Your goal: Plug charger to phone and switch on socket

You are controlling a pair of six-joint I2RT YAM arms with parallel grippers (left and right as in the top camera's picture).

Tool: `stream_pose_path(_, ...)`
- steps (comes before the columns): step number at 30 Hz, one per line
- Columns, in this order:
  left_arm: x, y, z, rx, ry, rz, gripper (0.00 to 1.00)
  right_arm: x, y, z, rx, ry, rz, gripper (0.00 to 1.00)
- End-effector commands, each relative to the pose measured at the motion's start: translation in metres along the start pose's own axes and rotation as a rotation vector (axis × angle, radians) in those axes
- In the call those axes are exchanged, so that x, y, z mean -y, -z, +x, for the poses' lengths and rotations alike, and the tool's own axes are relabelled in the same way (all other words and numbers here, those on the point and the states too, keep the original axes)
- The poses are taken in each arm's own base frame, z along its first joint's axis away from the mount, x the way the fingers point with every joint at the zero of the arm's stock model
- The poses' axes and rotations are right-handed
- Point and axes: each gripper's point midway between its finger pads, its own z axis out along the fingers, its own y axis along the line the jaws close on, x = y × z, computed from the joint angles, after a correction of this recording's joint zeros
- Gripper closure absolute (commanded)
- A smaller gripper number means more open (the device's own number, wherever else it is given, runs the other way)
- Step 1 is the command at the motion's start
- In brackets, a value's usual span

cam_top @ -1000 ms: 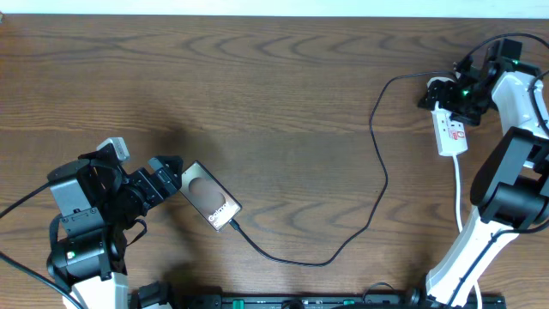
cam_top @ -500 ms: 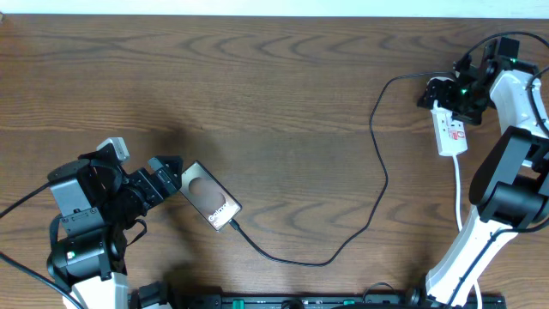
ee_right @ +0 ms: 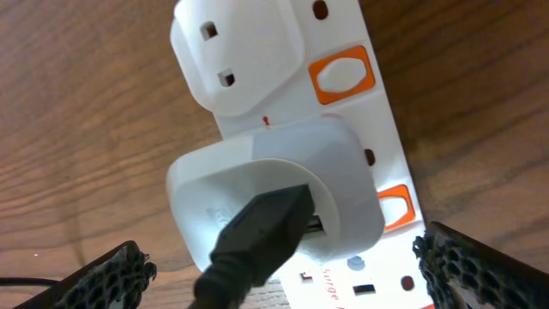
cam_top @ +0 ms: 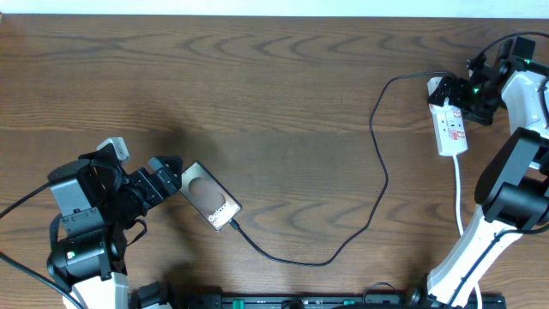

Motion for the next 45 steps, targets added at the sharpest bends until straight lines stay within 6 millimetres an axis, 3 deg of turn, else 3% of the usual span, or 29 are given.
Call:
stream_pose_path(1,-0.001,0.000,-0.001,0.005,-0.008,-0.007,0.05,-0.008,0.001,-0.006,0.012,0.021,-0.044,0.01)
stream_pose_path(32,-0.001,0.000,-0.001,0.005,-0.008,-0.007,0.05,-0.024,-0.006,-0.004,0.004,0.066,-0.056,0.01)
stream_pose_path(45,-0.001,0.000,-0.001,0.005,-0.008,-0.007,0.05,-0.046,-0.022,0.011,-0.033,0.100,-0.077,0.01)
